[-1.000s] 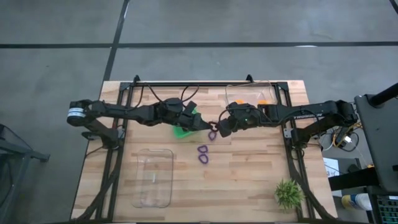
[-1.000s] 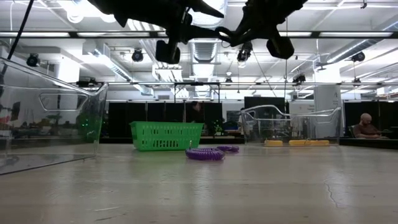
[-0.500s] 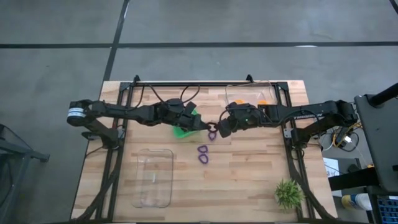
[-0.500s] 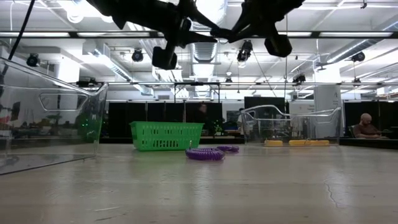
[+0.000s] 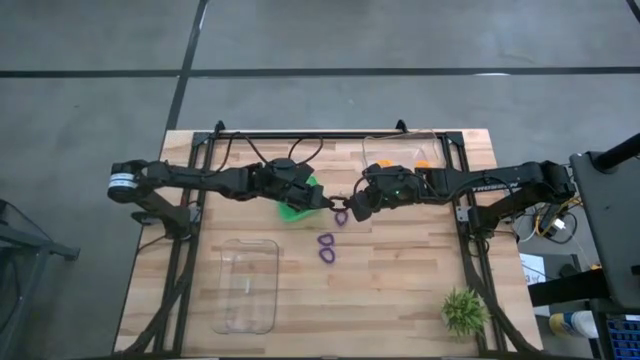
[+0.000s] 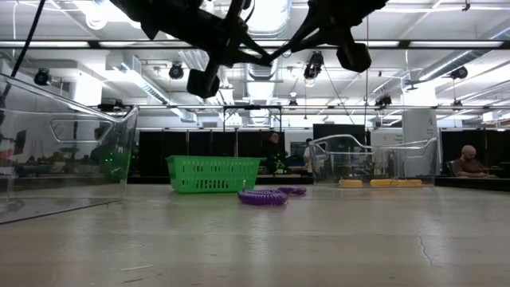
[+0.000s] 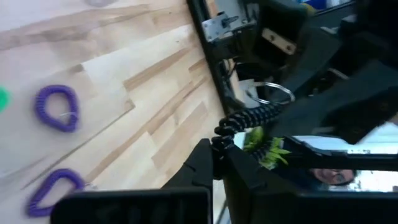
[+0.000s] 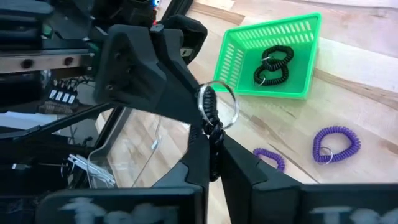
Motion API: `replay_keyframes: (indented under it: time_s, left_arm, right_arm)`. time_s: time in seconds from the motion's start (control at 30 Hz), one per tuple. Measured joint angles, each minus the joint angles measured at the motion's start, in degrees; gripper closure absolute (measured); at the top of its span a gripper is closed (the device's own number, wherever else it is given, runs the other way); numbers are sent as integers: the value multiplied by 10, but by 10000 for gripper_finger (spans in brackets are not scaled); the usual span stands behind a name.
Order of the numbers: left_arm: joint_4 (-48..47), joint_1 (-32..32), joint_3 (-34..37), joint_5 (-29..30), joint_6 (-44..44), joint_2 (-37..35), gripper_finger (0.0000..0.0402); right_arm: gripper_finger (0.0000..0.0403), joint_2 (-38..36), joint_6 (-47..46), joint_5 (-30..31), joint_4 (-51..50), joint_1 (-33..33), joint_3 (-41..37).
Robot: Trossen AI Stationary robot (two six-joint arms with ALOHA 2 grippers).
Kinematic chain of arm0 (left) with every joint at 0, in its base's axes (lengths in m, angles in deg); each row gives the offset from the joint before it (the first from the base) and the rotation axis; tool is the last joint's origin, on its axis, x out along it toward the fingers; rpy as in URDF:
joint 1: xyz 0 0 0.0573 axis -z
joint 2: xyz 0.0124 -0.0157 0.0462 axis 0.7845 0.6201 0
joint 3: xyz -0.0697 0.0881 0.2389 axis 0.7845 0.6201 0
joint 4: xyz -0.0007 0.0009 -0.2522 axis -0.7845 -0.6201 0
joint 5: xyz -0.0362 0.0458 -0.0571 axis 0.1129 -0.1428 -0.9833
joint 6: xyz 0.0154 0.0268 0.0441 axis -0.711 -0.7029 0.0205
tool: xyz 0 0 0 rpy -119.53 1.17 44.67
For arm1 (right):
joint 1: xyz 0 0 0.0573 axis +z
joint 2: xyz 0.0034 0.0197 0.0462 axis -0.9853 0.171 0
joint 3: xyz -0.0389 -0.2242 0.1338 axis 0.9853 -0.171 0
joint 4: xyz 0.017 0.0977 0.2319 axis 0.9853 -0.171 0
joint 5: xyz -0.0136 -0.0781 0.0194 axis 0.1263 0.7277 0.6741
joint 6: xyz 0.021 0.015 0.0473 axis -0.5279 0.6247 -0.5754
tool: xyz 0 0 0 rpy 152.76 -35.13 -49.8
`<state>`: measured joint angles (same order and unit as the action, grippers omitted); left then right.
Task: Sort spring keychains
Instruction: Put the black spring keychain into the green bin
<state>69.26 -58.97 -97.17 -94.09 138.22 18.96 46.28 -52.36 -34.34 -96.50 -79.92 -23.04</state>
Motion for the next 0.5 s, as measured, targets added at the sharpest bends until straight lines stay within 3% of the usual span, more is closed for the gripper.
replay_keyframes:
  time_s: [0.3, 0.5]
  left_arm:
    - [-98, -31, 0, 0, -33, -8, 388]
    - [-192, -57, 0, 17, -92, -10, 388]
  right_arm:
    - [267, 0, 12, 30, -3, -1, -4]
    - [229, 0, 13, 33, -3, -1, -4]
